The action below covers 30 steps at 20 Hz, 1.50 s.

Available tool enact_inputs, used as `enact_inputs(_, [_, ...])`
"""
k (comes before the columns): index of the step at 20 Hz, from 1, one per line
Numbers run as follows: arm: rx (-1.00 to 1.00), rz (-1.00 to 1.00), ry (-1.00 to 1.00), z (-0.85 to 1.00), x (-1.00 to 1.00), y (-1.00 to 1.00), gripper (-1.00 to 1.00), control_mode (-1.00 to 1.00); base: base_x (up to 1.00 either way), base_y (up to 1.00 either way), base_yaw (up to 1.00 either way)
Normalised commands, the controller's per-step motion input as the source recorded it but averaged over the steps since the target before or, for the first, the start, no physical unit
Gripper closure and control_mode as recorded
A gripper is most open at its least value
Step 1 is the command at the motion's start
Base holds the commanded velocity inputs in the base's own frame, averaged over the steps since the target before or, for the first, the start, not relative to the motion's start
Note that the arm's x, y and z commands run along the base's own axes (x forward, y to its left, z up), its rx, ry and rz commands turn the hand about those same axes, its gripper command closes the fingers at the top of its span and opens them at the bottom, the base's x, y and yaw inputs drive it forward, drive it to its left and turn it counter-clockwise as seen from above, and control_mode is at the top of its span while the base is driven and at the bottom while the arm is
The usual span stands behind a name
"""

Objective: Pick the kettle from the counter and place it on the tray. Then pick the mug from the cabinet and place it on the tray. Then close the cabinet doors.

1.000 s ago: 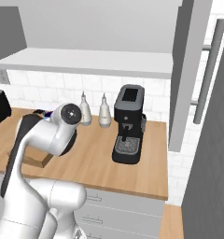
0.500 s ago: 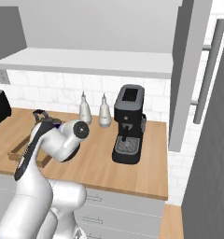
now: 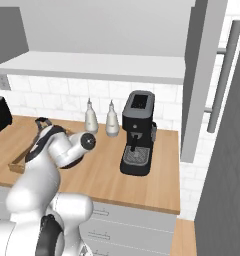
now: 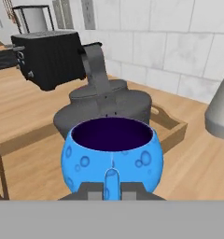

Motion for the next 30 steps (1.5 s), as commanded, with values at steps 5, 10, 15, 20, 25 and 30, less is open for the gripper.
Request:
enact_inputs(5, [0.00,0.00,0.00,-0.42,0.00,0.14,1.00,-1.00,0.00,0.00,0.00])
enact_inputs(10, [0.00,0.00,-0.01,-0.21,0.01,0.26,1.00,-1.00,0.00,0.00,0.00])
enact_inputs(15, [0.00,0.00,-0.07,-0.20,0.00,0.19,1.00,-1.00,0.00,0.00,0.00])
enact_inputs(20, [-0.01,0.00,-0.12,-0.18,-0.16,0.20,1.00,-1.00,0.00,0.00,0.00])
enact_inputs(25, [-0.04,0.00,-0.05,-0.11,-0.49,0.20,1.00,-1.00,0.00,0.00,0.00])
enact_inputs(30, [-0.04,0.00,0.00,-0.14,-0.58,0.08,1.00,-1.00,0.00,0.00,0.00])
